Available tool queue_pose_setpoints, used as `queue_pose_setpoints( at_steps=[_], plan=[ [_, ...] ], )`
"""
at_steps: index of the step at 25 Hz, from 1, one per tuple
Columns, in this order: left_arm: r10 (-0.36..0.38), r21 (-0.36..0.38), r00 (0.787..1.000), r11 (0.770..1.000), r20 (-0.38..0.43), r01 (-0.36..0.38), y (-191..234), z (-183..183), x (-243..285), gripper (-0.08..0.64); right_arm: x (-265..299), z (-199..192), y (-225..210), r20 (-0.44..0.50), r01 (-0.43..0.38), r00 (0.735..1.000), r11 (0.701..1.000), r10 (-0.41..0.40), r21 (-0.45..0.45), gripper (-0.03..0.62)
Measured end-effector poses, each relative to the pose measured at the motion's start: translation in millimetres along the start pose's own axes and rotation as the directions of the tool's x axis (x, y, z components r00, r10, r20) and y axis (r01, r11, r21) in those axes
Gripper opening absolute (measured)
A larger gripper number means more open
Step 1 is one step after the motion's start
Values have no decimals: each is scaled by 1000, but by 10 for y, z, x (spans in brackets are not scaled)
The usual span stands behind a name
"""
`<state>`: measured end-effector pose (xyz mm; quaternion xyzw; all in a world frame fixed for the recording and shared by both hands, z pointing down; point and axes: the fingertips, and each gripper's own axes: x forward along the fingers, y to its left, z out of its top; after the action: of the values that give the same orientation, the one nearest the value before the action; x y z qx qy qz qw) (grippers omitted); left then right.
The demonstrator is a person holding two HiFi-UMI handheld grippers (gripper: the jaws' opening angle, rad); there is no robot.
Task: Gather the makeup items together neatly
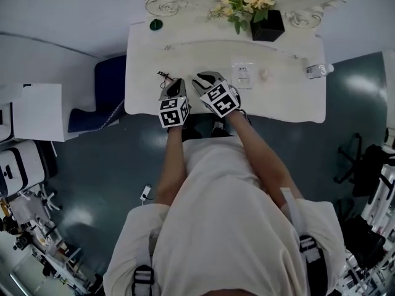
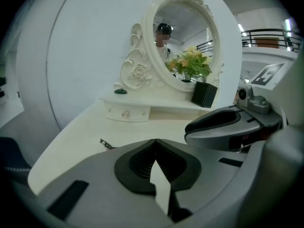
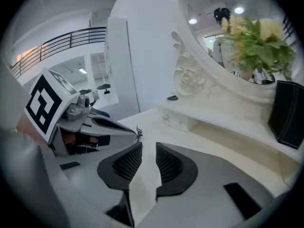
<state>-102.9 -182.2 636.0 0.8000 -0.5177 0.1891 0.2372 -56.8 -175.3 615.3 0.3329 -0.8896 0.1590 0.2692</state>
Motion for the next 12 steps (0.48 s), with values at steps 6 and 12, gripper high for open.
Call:
queue_pose_setpoints(
  at_steps=[6, 12],
  plan=[
    [103, -76, 995, 992, 8, -103, 517, -125, -305, 15, 665, 151, 313, -47, -66, 997, 996, 69, 61, 123],
    [156, -104, 988, 983, 10, -154, 928, -181, -472, 15, 927, 236, 515, -28, -45, 999, 999, 46, 21, 123]
  ],
)
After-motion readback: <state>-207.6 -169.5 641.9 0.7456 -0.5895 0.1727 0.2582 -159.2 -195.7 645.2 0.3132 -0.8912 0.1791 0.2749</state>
